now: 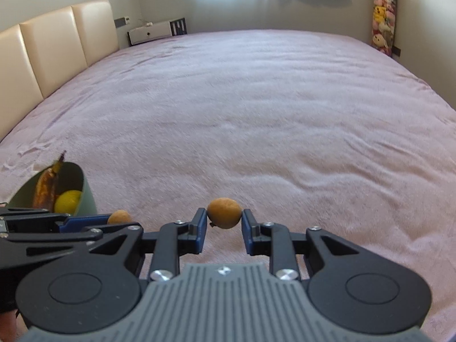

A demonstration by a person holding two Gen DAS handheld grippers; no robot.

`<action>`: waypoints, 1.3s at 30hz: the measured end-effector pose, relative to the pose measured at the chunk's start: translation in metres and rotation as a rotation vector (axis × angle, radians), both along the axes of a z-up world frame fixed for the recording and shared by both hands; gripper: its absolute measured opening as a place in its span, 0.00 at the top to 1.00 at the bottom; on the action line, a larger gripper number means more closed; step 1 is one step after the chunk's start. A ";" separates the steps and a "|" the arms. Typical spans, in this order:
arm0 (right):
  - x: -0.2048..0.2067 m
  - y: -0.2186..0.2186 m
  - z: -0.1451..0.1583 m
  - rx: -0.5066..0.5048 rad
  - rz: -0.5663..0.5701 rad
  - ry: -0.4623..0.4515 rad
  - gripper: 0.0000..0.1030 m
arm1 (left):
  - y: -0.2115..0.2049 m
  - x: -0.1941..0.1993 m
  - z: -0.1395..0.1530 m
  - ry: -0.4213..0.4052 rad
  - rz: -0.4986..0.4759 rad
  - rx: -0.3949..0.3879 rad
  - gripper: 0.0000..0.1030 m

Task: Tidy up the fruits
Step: 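Carry both small brown fruits over the green bowl, then lower both small fruits into the bowl and open both grippers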

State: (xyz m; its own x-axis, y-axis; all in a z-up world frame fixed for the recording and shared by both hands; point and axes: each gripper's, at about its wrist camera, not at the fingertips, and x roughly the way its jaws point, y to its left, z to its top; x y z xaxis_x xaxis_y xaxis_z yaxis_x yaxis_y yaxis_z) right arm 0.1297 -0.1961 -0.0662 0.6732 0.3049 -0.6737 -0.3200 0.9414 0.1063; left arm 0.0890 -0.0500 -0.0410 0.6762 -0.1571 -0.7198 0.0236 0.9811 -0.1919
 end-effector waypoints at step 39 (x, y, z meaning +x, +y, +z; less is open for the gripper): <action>-0.027 0.166 -0.001 0.076 0.422 0.042 0.78 | 0.177 -0.038 -0.009 0.155 0.412 -0.182 0.74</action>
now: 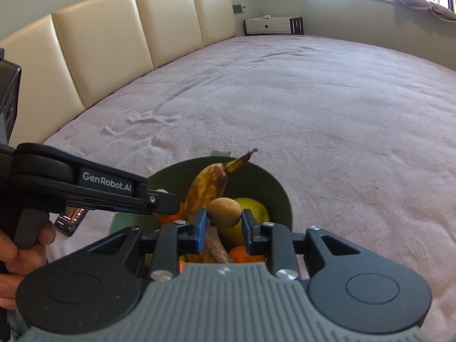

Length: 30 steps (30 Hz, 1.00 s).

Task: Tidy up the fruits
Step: 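Lower both small fruits into the bowl and open both grippers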

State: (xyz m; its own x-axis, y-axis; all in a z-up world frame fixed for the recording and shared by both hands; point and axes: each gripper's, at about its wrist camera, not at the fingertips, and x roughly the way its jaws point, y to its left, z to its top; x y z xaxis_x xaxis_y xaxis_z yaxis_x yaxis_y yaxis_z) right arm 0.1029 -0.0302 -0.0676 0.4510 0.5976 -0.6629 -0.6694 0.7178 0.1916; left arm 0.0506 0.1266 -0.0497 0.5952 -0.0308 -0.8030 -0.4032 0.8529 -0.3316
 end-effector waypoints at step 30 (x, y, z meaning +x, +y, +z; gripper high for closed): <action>0.017 0.003 -0.022 0.026 -0.032 0.112 0.69 | 0.007 0.005 -0.007 0.055 0.051 -0.067 0.53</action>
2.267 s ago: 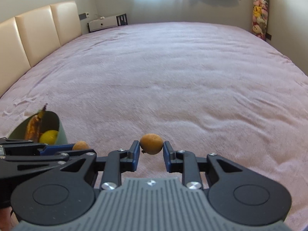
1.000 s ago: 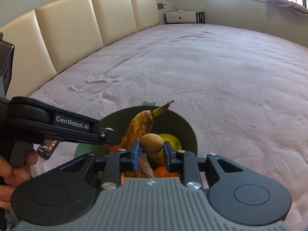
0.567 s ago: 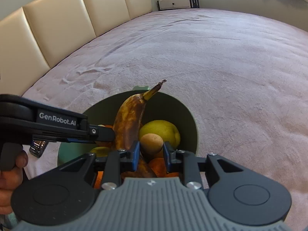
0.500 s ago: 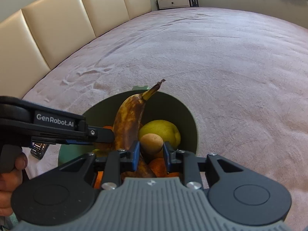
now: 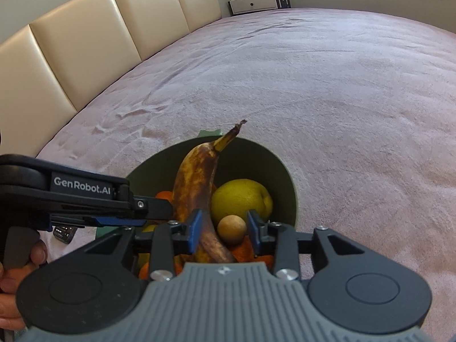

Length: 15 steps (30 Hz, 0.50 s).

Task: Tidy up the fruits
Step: 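Lower both small fruits into the bowl and open both grippers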

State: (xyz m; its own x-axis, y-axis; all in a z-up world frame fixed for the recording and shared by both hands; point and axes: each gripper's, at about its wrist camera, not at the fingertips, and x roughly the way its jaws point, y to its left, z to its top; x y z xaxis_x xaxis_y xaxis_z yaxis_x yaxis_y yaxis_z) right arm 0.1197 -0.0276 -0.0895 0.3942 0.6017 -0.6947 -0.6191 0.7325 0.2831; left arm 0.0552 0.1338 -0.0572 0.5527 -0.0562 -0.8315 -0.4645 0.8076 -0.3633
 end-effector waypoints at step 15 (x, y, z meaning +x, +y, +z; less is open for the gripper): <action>-0.017 -0.023 0.056 0.018 -0.085 -0.146 0.47 | -0.028 -0.018 0.055 -0.173 -0.049 0.178 0.39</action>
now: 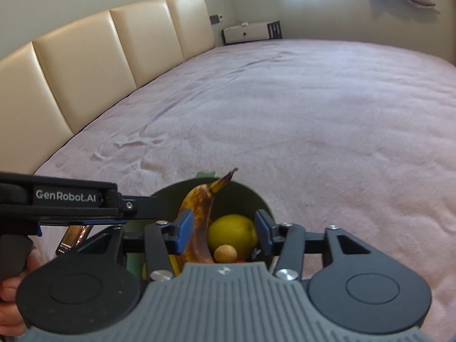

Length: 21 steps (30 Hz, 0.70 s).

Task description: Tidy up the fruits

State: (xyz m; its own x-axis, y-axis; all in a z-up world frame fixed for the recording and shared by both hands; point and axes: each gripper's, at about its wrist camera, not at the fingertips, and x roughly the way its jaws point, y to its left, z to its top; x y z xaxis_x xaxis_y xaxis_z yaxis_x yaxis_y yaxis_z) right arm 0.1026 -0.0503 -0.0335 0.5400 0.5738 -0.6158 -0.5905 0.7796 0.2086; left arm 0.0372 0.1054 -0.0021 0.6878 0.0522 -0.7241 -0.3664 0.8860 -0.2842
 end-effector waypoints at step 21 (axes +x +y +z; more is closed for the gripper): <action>-0.067 -0.079 0.045 -0.180 -0.188 -0.117 0.08 | -0.078 -0.043 0.022 -0.061 -0.203 0.364 0.13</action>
